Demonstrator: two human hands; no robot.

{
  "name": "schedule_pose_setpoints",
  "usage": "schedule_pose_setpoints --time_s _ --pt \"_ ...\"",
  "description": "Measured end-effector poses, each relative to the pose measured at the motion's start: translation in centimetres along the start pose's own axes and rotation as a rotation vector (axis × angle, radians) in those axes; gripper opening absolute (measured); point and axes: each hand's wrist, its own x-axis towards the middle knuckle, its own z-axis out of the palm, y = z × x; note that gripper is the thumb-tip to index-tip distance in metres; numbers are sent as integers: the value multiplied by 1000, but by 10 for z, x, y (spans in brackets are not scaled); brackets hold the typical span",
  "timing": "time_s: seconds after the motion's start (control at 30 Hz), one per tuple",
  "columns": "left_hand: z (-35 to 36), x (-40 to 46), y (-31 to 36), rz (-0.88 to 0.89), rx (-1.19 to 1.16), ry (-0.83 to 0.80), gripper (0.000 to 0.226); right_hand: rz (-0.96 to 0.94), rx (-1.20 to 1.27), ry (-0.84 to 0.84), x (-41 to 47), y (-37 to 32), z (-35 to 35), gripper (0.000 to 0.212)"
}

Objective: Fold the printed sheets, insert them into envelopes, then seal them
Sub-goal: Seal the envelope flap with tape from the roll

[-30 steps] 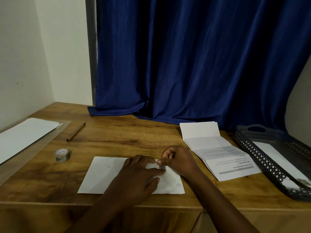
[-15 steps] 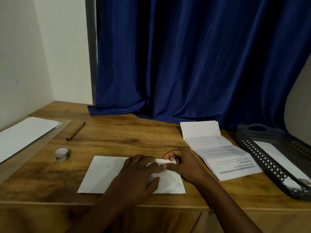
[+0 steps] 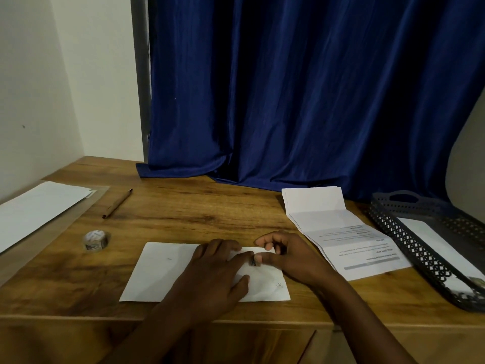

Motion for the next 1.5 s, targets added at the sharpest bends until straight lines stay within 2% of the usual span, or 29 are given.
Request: schedule_pose_setpoints --time_s 0.13,0.4,0.7,0.8,1.0,1.2,1.3,1.37,1.5 --pt "2 1 -1 4 38 -15 63 15 -85 35 5 3 9 39" --pt "2 2 0 -124 19 -41 82 49 -107 103 9 4 15 13" --pt "-3 -1 4 -124 -55 74 87 83 224 76 7 -3 -8 14" --pt "-4 -2 4 -108 -58 100 88 64 250 58 14 -12 -12 12" --pt "-5 -5 6 -71 -19 190 87 -59 7 -205 36 -49 -13 26" --pt "-11 -6 9 -27 -9 191 88 -95 -240 -472 55 -70 -6 23" --pt "-12 -5 9 -9 -48 204 86 -69 -220 -517 52 -70 -7 16" --pt "-12 -5 9 -44 -42 215 85 -24 -179 -484 46 -65 -10 18" --pt "-9 -5 8 -140 -44 252 84 85 -133 -266 29 -47 -25 21"
